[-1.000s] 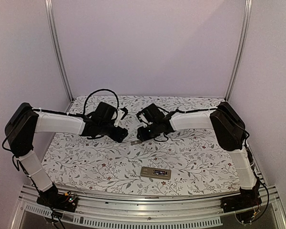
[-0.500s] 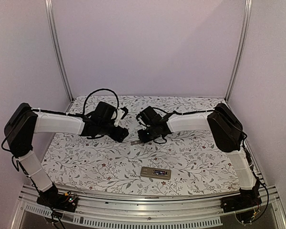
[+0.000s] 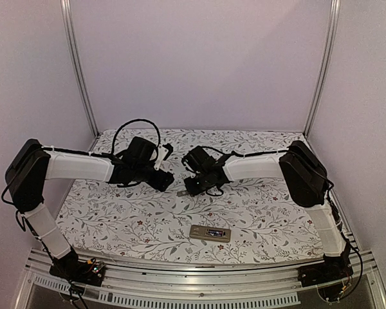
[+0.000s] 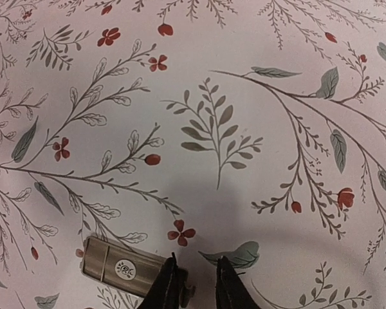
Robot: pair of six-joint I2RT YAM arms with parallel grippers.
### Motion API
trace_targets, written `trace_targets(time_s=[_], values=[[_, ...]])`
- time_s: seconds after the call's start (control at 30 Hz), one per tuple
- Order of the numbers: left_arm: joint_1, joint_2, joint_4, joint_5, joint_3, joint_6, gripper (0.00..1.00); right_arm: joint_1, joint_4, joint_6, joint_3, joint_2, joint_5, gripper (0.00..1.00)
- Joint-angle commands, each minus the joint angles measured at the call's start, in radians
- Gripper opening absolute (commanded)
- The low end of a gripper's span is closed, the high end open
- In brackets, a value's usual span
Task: Load the batteries into the remote control
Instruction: Pick up the battery cover at the center of the board.
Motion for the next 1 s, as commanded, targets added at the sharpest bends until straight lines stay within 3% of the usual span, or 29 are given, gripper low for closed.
trace_targets(time_s=[0.0,0.17,0.37,0.73,0.97], values=[[0.002,-0.023,0.005,0.008,-0.012,0.0,0.84,0.008,-0.089,0.006,-0.006,-0.028,-0.008,0.2],[0.002,-0.021,0.008,0.011,-0.011,0.001,0.83,0.018,-0.092,0.01,-0.018,-0.056,-0.013,0.22],[0.001,-0.023,0.005,0.012,-0.012,0.001,0.83,0.018,-0.091,0.01,-0.015,-0.039,-0.028,0.17],[0.0,-0.021,0.007,0.018,-0.009,0.004,0.83,0.023,-0.08,0.024,-0.017,-0.086,-0.073,0.26],[0.001,-0.024,0.005,0.018,-0.012,0.006,0.83,0.024,-0.08,0.029,-0.049,-0.084,-0.058,0.18]])
